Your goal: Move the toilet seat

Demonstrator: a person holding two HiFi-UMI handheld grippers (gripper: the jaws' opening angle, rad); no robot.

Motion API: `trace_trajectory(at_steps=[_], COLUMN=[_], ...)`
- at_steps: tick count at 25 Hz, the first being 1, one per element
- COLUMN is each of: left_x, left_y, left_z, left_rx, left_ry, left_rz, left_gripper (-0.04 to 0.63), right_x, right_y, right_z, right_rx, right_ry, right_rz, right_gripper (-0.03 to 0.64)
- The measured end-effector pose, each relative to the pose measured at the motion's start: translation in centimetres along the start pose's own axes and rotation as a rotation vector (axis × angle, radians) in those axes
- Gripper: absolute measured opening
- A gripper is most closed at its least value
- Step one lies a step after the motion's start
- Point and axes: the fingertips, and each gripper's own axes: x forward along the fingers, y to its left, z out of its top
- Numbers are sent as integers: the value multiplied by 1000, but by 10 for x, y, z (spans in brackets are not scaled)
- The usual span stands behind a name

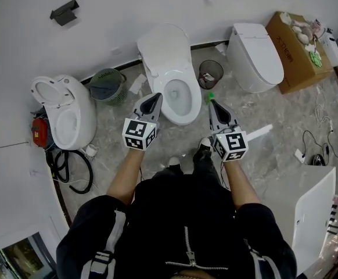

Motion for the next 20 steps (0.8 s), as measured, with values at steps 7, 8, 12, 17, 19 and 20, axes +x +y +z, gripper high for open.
trace_trajectory(at_steps=[7, 8, 12, 17, 19, 20], left_x=[51, 59, 93, 131, 144, 150], left_y=[27, 32, 53, 79, 86, 88], left_z=[7, 8, 17, 36, 39, 41], left_rx=[-3, -6, -23, -43, -52, -55], left_ry=[2, 2, 1, -7, -5, -5], left_rz=[71, 88, 175, 295, 339, 360], left_gripper=[6, 8, 8, 8, 8, 6], right_x=[67, 78, 129, 187, 204, 211], right_y=[-39, -46, -74, -106, -118, -124], right_z=[2, 2, 8, 27, 28, 28], right_rx=[17, 17, 16, 1, 3, 3], right_ry=[-2, 0, 10, 12, 23, 29], right_rz=[76, 94, 185, 309, 350, 371], right_gripper=[3, 3, 3, 3, 3, 3])
